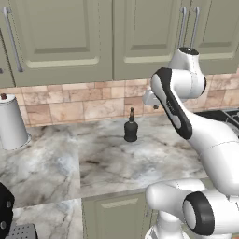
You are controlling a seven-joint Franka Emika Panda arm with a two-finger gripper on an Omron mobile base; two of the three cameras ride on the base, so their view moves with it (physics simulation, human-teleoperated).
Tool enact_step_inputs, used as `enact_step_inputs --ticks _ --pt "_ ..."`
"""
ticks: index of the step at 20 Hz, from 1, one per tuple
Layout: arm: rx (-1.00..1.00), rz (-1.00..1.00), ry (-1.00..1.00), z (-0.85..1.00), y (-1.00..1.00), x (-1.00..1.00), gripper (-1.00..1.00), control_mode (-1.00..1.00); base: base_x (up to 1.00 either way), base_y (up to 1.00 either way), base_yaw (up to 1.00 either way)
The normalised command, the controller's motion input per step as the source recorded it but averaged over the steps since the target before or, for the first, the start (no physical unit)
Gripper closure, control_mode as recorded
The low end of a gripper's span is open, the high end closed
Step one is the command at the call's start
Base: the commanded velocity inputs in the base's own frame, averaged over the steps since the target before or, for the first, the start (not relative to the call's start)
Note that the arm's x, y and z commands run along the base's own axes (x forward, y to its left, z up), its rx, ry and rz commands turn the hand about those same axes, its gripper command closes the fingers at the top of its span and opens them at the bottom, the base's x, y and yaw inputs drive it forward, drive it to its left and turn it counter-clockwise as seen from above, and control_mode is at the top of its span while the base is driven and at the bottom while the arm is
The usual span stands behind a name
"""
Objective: Pick the bar soap and bar soap from the cabinet and place them on the counter.
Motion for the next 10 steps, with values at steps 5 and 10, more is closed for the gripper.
enact_step_inputs --ticks 5,10 --pt "0.00 0.00 -0.02 0.00 0.00 -0.04 -1.00 -1.00 0.00 0.00 0.00" --pt "0.00 0.02 -0.22 0.31 -0.16 -0.20 -1.00 -1.00 0.00 0.00 0.00"
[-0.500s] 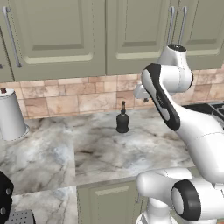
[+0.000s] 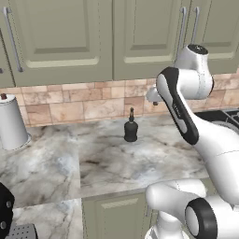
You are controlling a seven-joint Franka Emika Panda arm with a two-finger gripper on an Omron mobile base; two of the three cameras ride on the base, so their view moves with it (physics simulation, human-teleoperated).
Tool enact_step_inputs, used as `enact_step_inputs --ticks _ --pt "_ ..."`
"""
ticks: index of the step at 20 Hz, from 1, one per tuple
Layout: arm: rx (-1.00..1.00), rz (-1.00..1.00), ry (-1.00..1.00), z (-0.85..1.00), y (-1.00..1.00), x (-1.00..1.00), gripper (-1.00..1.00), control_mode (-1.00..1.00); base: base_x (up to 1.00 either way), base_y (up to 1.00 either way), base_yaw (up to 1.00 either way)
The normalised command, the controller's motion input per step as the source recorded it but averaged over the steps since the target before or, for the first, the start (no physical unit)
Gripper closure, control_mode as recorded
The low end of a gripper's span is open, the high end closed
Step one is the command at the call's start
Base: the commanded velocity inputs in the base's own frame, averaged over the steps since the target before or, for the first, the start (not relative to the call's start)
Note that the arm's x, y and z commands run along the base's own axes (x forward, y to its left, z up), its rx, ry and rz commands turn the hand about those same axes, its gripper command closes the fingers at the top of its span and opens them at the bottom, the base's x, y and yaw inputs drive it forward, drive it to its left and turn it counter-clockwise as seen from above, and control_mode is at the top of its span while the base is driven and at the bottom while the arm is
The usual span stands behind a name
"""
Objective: Pick the bar soap and bar soap from the cabinet and place them on the counter.
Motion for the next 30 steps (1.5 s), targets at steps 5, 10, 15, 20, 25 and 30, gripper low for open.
enact_step_inputs --ticks 5,10,15,20,25,30 --pt "0.00 0.05 -0.32 0.46 -0.22 -0.17 -1.00 -1.00 0.00 0.00 0.00" --pt "0.01 0.06 -0.32 0.48 -0.24 -0.11 -1.00 -1.00 0.00 0.00 0.00" --pt "0.08 0.06 -0.28 0.43 -0.20 0.00 -1.00 -1.00 0.00 0.00 0.00" --pt "0.03 0.03 -0.29 0.38 -0.08 0.15 -1.00 -1.00 0.00 0.00 0.00" --pt "0.00 0.02 -0.28 0.29 0.00 0.31 -1.00 -1.00 0.00 0.00 0.00" --pt "0.01 0.03 -0.23 0.18 0.00 0.19 -1.00 -1.00 0.00 0.00 0.00"
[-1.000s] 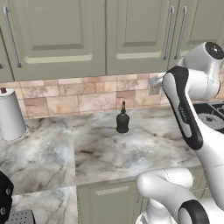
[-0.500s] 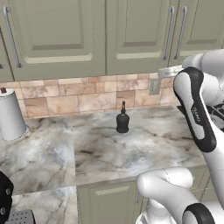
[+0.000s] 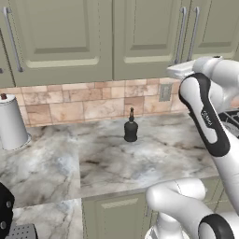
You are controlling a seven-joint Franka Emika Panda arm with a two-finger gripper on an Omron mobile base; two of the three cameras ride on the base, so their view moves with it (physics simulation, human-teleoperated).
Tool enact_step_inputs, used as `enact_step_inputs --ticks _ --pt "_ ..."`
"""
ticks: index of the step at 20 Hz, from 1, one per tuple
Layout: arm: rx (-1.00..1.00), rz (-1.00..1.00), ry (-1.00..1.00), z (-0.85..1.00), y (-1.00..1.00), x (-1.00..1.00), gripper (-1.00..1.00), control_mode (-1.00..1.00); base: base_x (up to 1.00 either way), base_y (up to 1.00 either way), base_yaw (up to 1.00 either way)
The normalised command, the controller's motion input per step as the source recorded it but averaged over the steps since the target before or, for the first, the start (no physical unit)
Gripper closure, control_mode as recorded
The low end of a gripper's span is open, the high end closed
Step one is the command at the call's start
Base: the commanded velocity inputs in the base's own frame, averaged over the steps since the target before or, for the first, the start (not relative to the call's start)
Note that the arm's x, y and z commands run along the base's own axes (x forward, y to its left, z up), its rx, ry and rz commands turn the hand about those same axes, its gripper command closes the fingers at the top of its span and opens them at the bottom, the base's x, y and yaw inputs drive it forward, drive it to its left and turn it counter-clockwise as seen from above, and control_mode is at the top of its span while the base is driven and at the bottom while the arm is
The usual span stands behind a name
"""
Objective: Pick the bar soap and bar soap from the cabinet and place them on the counter.
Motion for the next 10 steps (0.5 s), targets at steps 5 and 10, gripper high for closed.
enact_step_inputs --ticks 5,10 --pt "0.02 0.07 -0.19 0.06 0.00 0.00 -1.00 -1.00 0.00 0.00 0.00" --pt "0.01 0.06 -0.10 0.00 0.00 -0.01 -1.00 -1.00 0.00 0.00 0.00"
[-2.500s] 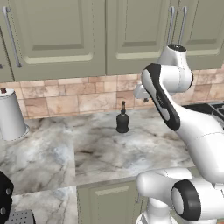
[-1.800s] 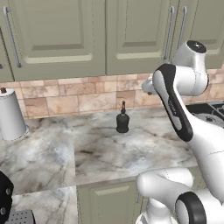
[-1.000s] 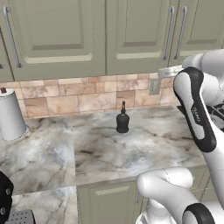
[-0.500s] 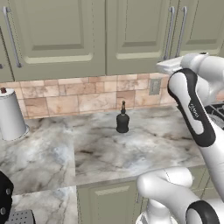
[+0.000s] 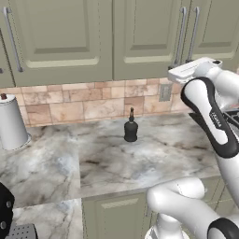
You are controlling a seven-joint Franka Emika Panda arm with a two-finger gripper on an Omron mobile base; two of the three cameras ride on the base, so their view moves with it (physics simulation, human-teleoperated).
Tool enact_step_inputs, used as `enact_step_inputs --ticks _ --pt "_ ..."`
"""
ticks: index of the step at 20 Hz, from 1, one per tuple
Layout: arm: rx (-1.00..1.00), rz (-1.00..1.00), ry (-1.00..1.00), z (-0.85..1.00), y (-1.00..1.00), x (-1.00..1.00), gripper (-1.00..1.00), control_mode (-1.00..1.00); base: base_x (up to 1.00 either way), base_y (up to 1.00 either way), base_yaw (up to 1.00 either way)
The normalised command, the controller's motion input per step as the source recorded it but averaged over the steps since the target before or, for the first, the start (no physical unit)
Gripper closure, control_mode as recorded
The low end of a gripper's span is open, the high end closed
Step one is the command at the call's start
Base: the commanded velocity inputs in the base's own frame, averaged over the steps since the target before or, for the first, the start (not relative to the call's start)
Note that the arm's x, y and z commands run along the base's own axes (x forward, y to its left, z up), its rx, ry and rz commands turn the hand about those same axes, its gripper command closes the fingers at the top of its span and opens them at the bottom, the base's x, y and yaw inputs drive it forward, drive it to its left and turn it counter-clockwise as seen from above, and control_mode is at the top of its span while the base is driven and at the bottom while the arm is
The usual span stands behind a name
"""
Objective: Pick the bar soap and bar soap from the cabinet and place them on the counter.
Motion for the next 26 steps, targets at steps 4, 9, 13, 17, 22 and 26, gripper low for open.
enact_step_inputs --ticks 4,9,13,17,22,26 --pt "0.00 0.00 -0.01 0.00 0.00 0.00 -1.00 -1.00 0.00 0.00 0.00" --pt "0.00 -0.02 -0.12 0.03 -0.04 0.00 -1.00 -1.00 0.00 0.00 0.00" --pt "0.00 -0.04 -0.14 0.07 -0.04 0.04 -1.00 -1.00 0.00 0.00 0.00" --pt "0.00 -0.01 -0.06 0.01 -0.08 0.13 -1.00 -1.00 0.00 0.00 0.00" --pt "0.01 -0.04 -0.01 0.00 -0.25 0.15 -1.00 -1.00 0.00 0.00 0.00" --pt "0.02 -0.01 0.00 0.00 -0.27 0.15 -1.00 -1.00 0.00 0.00 0.00"
